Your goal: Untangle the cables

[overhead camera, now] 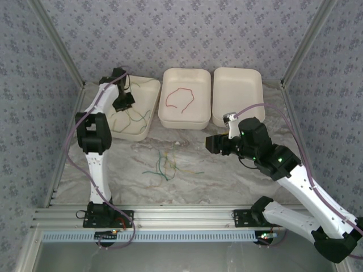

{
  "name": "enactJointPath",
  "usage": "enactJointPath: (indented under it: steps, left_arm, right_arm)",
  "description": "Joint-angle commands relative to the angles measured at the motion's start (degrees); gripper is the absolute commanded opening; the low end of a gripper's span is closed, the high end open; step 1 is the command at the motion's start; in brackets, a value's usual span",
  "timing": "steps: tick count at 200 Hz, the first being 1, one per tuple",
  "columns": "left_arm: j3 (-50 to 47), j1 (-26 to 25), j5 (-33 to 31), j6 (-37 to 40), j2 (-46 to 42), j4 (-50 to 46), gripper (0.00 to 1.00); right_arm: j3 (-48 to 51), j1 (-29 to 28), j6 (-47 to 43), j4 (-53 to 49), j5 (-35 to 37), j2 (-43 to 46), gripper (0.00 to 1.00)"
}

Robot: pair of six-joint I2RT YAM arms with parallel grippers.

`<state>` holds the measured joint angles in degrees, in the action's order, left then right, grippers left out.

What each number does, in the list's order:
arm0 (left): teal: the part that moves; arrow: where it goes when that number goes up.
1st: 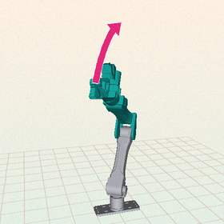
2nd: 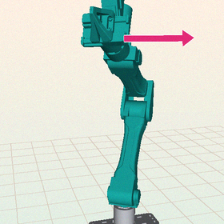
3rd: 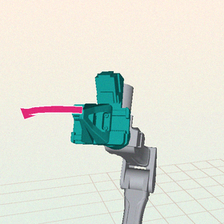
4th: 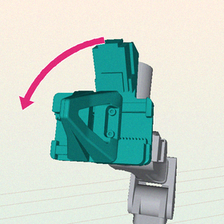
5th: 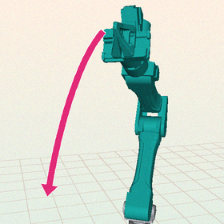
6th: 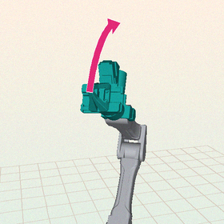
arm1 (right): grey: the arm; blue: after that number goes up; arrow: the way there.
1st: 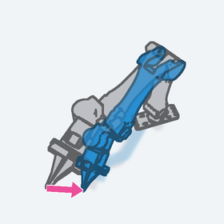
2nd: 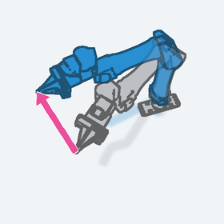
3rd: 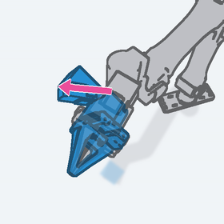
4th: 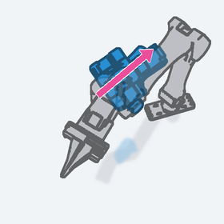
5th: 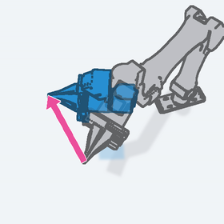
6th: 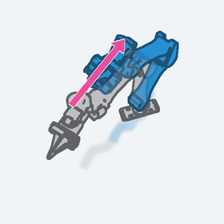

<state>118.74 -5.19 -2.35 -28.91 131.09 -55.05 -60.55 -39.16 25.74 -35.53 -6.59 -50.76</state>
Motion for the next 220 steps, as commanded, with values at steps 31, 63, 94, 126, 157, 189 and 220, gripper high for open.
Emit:
enactJointPath:
  steps: [31,63,94,126,157,189,220]
  left_arm:
    - [0.89,-0.52,-0.93,-0.80,-2.58,-1.57,0.51]
    - [1.23,-0.45,-0.94,-1.40,-5.67,-1.18,0.54]
    - [0.87,-0.48,2.24,-2.83,-9.40,1.22,0.59]
    - [1.41,-0.48,2.36,-5.45,-12.78,1.39,0.72]
    - [2.64,-0.17,3.35,-6.90,-13.78,-0.05,0.76]
    - [-2.25,-0.26,2.08,-7.37,-19.14,2.96,0.76]
    - [-11.19,-0.71,1.89,-7.31,-28.57,6.35,0.76]
  right_arm:
    - [0.78,-0.30,0.63,1.98,0.53,0.34,0.62]
    - [0.88,-0.47,0.94,2.83,0.17,0.06,0.62]
    - [0.88,-1.05,1.05,2.66,0.75,0.14,0.62]
    - [1.10,-1.38,1.16,2.04,2.13,0.40,0.62]
    - [1.58,-1.48,1.68,2.21,2.41,0.49,0.61]
    - [2.06,-1.74,2.16,1.87,3.77,0.94,0.60]
    - [3.46,-2.60,3.00,1.54,6.47,1.15,0.58]
